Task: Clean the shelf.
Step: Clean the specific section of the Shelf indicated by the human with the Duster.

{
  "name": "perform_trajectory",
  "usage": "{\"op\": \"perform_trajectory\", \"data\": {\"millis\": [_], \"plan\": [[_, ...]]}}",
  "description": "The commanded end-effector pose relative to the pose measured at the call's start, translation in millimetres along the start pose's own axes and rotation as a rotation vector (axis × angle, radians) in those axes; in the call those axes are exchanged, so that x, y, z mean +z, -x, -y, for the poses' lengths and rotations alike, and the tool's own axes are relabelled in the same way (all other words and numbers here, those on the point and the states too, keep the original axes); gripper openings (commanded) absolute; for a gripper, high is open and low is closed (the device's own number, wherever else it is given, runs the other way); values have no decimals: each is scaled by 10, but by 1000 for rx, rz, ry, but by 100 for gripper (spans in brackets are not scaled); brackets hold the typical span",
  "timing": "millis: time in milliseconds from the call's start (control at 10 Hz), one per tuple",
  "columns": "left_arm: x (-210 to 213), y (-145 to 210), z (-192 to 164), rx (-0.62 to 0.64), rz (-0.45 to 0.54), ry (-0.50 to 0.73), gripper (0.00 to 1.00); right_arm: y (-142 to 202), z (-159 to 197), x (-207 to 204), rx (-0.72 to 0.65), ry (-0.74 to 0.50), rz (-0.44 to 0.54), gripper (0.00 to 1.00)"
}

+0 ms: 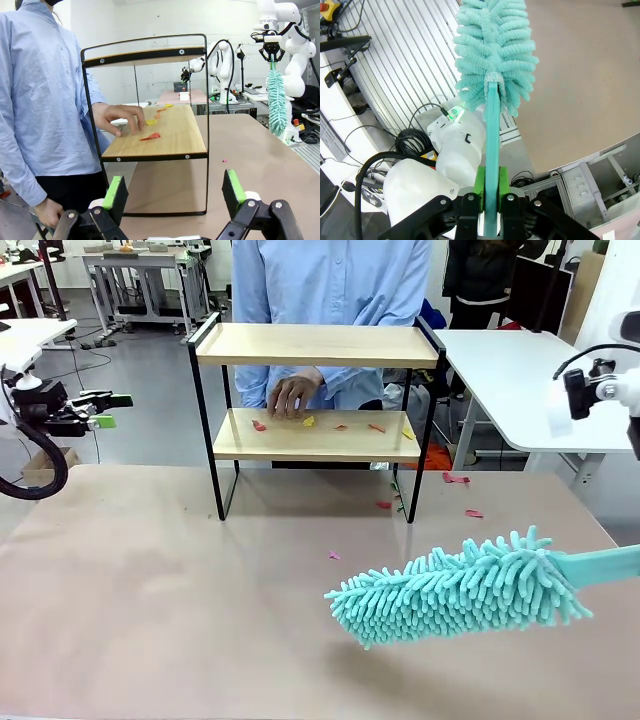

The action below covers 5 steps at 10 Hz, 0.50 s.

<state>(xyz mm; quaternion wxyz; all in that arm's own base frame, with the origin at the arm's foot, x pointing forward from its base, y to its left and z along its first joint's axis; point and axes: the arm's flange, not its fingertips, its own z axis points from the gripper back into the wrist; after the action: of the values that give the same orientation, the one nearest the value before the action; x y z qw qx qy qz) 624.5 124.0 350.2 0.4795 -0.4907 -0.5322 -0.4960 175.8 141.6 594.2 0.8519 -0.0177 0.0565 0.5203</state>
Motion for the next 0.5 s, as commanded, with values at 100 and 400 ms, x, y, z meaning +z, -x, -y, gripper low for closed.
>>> {"op": "perform_trajectory", "data": {"millis": [100, 400], "plan": [[-1, -27, 18, -15, -9, 8, 100, 11, -3, 7, -14, -8, 4, 13], [-1, -27, 18, -15, -9, 8, 100, 11, -3, 7, -14, -8, 4, 13]]}}
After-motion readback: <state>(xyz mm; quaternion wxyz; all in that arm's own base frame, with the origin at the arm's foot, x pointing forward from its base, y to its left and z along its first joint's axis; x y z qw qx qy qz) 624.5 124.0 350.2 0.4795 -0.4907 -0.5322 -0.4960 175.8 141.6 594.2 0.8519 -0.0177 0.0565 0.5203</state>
